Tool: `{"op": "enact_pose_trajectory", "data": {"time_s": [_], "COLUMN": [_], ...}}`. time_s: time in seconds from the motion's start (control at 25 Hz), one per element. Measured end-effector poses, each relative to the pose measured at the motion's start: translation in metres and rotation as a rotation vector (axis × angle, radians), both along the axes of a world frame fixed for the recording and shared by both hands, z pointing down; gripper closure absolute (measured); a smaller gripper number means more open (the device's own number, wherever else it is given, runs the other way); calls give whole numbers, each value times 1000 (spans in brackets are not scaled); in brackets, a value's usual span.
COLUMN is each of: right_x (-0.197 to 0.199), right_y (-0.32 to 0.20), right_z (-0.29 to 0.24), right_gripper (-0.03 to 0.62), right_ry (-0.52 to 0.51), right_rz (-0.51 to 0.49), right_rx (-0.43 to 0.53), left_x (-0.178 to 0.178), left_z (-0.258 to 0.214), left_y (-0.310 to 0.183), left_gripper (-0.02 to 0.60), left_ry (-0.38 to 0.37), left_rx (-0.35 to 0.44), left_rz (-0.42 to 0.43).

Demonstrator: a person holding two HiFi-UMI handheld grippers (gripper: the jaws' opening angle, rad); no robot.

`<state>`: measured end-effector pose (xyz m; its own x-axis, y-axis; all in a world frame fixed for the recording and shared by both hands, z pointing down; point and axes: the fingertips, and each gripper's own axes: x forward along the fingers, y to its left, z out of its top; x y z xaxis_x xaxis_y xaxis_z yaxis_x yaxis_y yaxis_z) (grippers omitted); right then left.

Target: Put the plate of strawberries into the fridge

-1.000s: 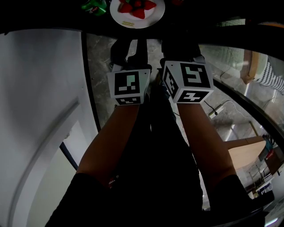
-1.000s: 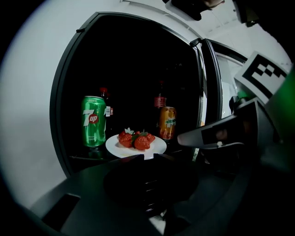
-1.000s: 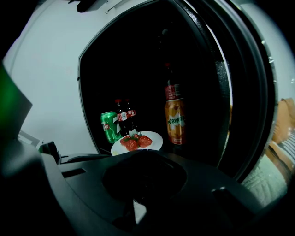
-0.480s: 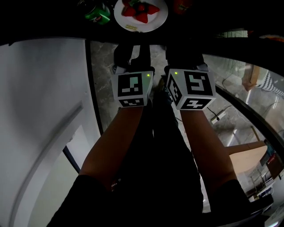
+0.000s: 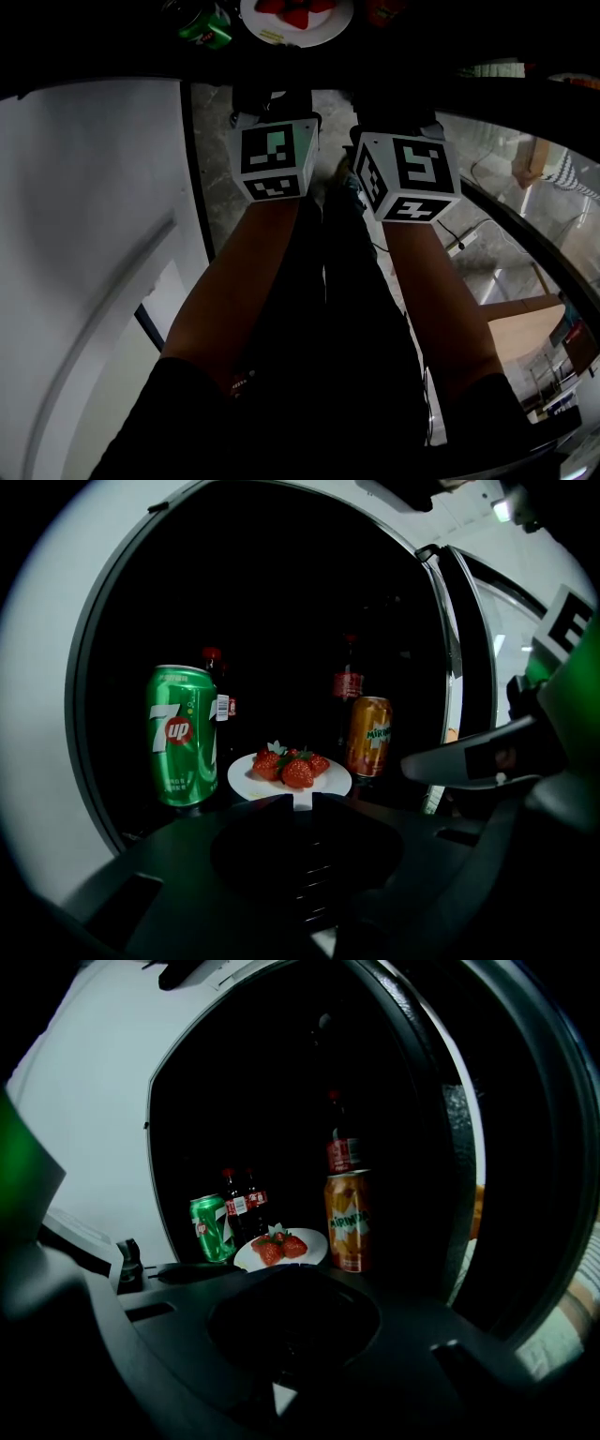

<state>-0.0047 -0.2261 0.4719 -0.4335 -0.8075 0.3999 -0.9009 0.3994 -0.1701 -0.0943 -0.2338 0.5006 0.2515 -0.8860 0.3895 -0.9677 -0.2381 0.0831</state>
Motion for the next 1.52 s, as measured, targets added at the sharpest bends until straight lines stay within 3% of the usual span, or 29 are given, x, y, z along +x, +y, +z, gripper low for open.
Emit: {"op": "enact_pose_trajectory", "data": {"time_s": [1.0, 1.52], "right_x": [-13, -17], "right_y": [15, 19], "right_z": [-29, -34], "right_gripper": [589, 589], "right_ry": [7, 30], "right_rz": [39, 43], "right_rx": [93, 117], "left_x": [-49, -52], "left_z": [-35, -48], "left_y": [12, 11], "left_gripper": [535, 535], "left_ry": [5, 8], "left_rx": [68, 87], "left_rz": [5, 39]}}
